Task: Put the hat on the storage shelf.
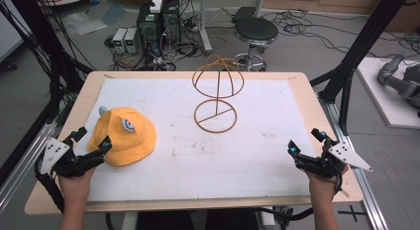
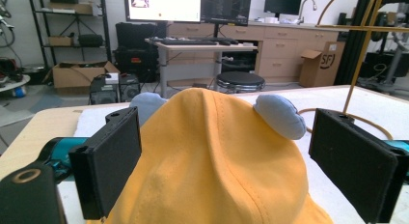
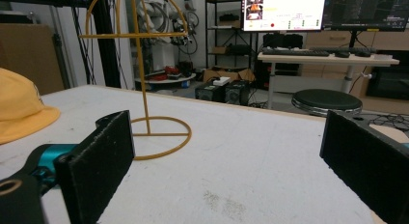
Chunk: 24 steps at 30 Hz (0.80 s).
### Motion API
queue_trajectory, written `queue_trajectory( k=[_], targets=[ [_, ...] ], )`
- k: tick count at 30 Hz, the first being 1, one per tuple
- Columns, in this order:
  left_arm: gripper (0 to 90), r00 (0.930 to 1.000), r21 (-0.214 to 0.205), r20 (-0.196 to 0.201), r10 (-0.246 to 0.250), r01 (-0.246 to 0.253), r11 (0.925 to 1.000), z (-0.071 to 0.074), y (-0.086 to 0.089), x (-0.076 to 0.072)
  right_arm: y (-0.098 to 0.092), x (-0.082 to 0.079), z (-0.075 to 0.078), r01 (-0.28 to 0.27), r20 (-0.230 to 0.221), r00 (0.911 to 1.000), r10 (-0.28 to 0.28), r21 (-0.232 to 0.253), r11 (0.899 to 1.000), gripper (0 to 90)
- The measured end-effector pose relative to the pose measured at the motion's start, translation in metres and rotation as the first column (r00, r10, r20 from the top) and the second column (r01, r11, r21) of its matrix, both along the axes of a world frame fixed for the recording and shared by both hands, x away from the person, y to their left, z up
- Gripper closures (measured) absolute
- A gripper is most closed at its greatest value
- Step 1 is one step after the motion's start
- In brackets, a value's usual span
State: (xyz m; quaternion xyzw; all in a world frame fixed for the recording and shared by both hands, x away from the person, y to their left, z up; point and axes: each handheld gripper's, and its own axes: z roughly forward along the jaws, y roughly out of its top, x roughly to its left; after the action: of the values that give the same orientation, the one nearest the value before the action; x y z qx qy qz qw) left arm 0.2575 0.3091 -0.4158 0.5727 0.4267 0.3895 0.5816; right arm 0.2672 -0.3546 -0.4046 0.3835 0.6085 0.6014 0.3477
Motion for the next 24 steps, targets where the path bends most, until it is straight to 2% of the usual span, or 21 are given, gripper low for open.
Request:
queue_trajectory(
  k=[11,21,24],
  targets=[
    [13.2,1.0,-0.001,-0.004,0.0,0.0,1.0,0.0006,-0.0002,0.0002,0.001,0.0017,-0.0009,0.001,-0.004,1.0,-0.001,-0.006,1.0,4.6],
    [22.2,0.9995,0.019,-0.029,0.01,-0.01,0.9998,-0.0006,-0.0017,0.003,0.0026,0.0012,-0.0012,0.002,-0.006,1.0,-0.002,-0.013,1.0,4.6],
    [25.3,0.999,0.0,-0.045,0.003,-0.003,1.0,-0.0006,-0.0024,0.006,0.0042,0.0006,-0.0009,-0.002,-0.009,1.0,0.002,-0.011,1.0,4.6]
  ],
)
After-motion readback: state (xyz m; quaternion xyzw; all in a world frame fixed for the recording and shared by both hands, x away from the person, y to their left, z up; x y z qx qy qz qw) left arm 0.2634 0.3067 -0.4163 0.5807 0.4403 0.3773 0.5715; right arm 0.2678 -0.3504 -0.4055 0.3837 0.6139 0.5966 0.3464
